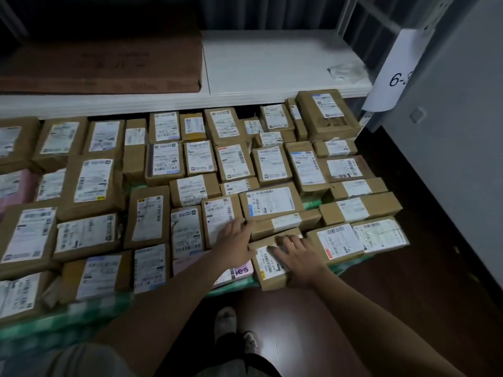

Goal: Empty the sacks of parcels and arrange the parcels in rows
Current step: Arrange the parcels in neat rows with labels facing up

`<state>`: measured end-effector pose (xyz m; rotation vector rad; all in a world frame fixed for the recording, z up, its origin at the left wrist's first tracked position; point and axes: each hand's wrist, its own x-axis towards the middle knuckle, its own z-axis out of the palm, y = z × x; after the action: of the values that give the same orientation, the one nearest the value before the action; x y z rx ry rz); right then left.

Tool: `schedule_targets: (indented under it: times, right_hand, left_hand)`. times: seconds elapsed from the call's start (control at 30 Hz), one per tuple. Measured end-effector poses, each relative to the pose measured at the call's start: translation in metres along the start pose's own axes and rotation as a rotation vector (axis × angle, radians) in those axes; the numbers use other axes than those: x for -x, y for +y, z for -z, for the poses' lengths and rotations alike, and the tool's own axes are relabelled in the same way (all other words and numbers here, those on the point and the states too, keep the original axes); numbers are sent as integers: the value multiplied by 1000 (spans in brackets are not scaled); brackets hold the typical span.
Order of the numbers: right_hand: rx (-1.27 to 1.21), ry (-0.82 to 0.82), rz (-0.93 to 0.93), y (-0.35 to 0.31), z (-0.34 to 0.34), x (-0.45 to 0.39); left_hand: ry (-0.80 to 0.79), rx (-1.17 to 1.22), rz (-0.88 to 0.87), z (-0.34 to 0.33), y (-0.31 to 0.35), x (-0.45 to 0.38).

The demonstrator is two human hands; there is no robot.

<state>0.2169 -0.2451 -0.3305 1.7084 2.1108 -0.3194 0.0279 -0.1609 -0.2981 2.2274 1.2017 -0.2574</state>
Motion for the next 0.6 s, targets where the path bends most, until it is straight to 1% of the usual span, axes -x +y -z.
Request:
schedule_targets:
  times: [0.03, 0.23, 0.37, 0.5, 0.6]
  right_hand:
    - [-5, -15, -10, 15, -1, -1]
    - [-1, -103, 14, 17, 0, -5]
    - [-28, -133, -3, 23, 1, -10]
    - [-35, -119, 15, 25, 0, -11]
    - [-23, -36, 81, 29, -1, -10]
  left_hand:
    - [-17, -16, -40, 1, 9, -20]
    - [-102, -79, -132, 4, 12, -33]
    - [-86, -104, -156, 7, 10, -43]
    - [-81, -157, -157, 6, 8, -49]
    - [-74, -175, -161, 10, 14, -51]
